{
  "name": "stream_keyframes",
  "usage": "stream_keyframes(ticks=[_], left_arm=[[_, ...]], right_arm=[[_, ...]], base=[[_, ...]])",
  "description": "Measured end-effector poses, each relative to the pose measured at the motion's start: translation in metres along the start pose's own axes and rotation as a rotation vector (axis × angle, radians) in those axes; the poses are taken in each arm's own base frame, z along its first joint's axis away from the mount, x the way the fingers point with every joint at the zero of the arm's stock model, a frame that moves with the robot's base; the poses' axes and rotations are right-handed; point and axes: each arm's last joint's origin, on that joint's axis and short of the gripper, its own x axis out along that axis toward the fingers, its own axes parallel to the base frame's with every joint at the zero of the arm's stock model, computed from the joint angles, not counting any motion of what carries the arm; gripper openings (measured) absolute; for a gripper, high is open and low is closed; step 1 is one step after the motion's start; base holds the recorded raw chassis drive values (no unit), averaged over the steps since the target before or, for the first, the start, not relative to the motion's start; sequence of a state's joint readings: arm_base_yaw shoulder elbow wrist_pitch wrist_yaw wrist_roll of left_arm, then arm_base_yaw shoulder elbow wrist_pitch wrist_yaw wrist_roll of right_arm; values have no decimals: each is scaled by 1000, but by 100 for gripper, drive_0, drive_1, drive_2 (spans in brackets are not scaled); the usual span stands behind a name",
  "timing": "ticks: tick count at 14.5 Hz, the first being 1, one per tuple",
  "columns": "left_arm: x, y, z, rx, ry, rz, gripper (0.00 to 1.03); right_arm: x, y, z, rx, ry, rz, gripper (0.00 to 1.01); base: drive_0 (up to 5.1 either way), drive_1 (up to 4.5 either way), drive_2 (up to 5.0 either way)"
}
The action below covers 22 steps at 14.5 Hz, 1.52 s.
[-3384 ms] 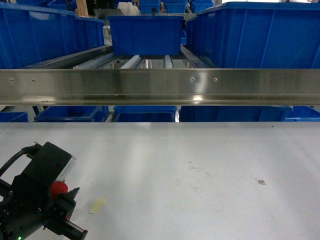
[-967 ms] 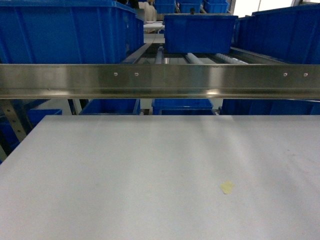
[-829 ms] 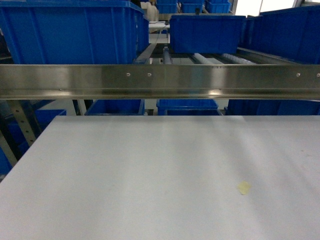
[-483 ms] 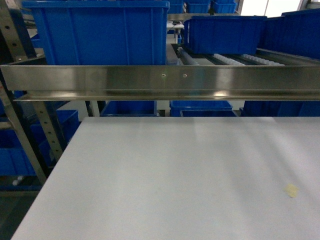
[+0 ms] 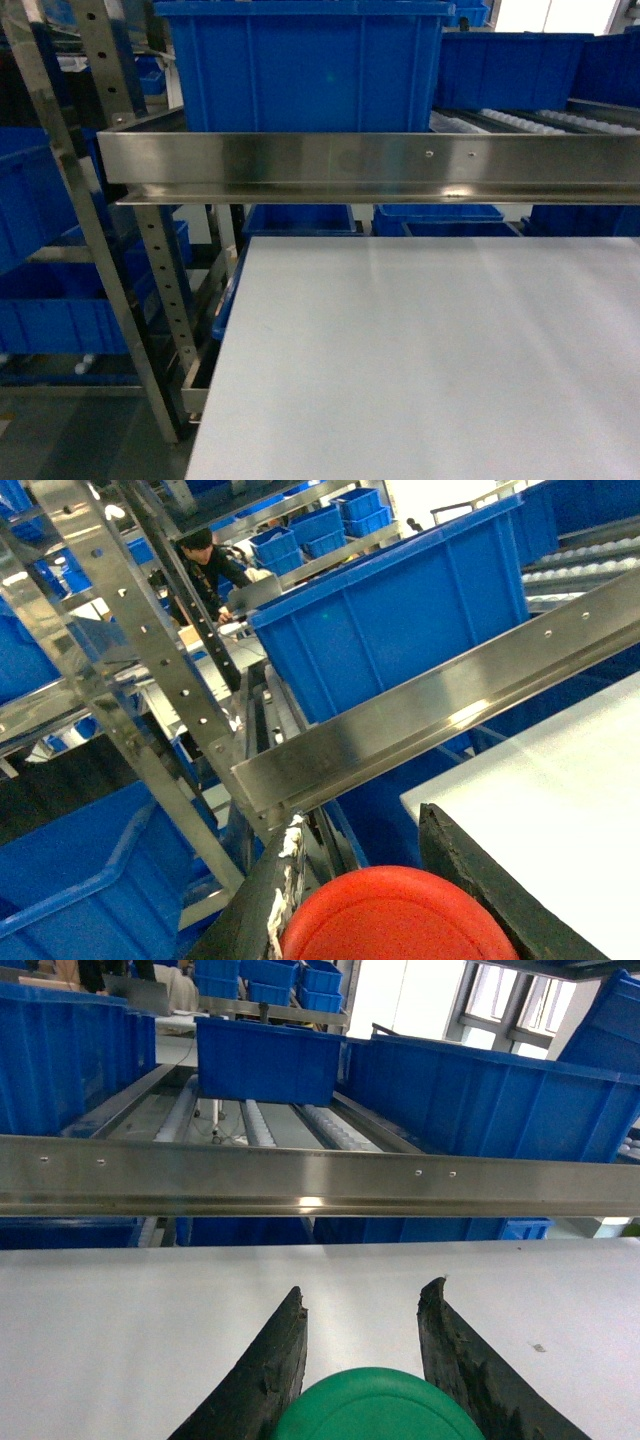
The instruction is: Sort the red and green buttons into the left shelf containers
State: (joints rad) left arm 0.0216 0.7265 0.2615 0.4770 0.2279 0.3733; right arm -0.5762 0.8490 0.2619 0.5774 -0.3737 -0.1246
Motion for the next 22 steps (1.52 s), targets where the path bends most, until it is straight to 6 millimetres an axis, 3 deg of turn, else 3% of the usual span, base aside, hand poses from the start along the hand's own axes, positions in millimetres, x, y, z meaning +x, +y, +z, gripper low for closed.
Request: stream_keyframes(ticks=[22], left_arm=[[0,0,0,1,0,3,29]], right_arm=[[0,0,0,0,1,1,30]], base=[[-502,243,243]])
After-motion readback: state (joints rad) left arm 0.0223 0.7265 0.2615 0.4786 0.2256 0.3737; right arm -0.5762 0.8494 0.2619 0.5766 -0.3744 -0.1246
